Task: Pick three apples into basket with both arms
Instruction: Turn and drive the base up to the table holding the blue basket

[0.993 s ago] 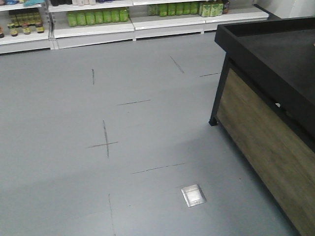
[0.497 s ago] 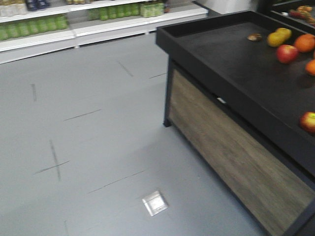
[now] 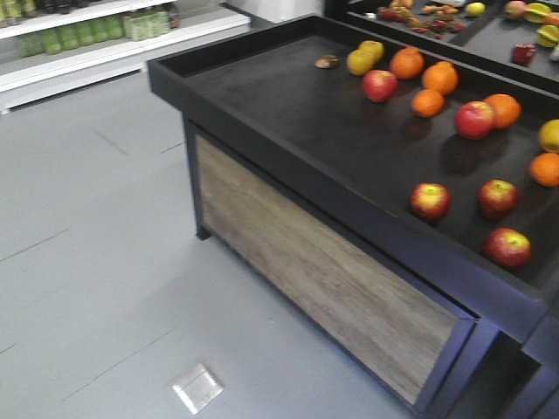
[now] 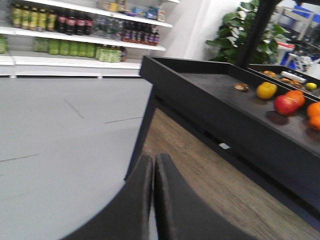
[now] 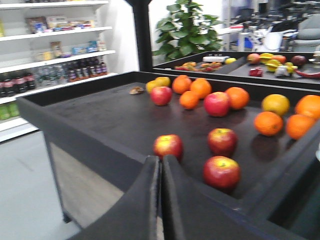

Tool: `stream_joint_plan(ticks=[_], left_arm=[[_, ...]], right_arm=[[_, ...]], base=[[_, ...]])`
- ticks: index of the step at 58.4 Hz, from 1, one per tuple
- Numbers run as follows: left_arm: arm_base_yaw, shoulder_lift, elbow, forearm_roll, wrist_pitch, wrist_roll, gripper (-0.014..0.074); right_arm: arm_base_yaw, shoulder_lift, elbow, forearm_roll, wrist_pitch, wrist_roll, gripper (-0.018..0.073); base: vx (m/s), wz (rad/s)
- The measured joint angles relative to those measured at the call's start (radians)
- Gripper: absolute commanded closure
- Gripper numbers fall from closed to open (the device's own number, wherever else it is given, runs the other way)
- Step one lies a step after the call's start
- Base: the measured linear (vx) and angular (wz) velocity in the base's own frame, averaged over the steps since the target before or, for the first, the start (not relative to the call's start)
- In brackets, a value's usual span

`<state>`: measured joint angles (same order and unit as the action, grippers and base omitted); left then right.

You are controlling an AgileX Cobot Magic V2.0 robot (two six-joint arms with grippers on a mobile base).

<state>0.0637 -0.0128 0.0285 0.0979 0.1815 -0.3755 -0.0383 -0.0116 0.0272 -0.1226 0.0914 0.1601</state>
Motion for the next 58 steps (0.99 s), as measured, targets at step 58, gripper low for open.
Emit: stream_joint_plan(ticks=[58], left_arm=[[0.000,0.000,0.000,0.000,0.000,0.000,0.0602]], right_arm=[[0.000,0.000,0.000,0.000,0.000,0.000,0.0564]], base=[[0.06,-0.43]])
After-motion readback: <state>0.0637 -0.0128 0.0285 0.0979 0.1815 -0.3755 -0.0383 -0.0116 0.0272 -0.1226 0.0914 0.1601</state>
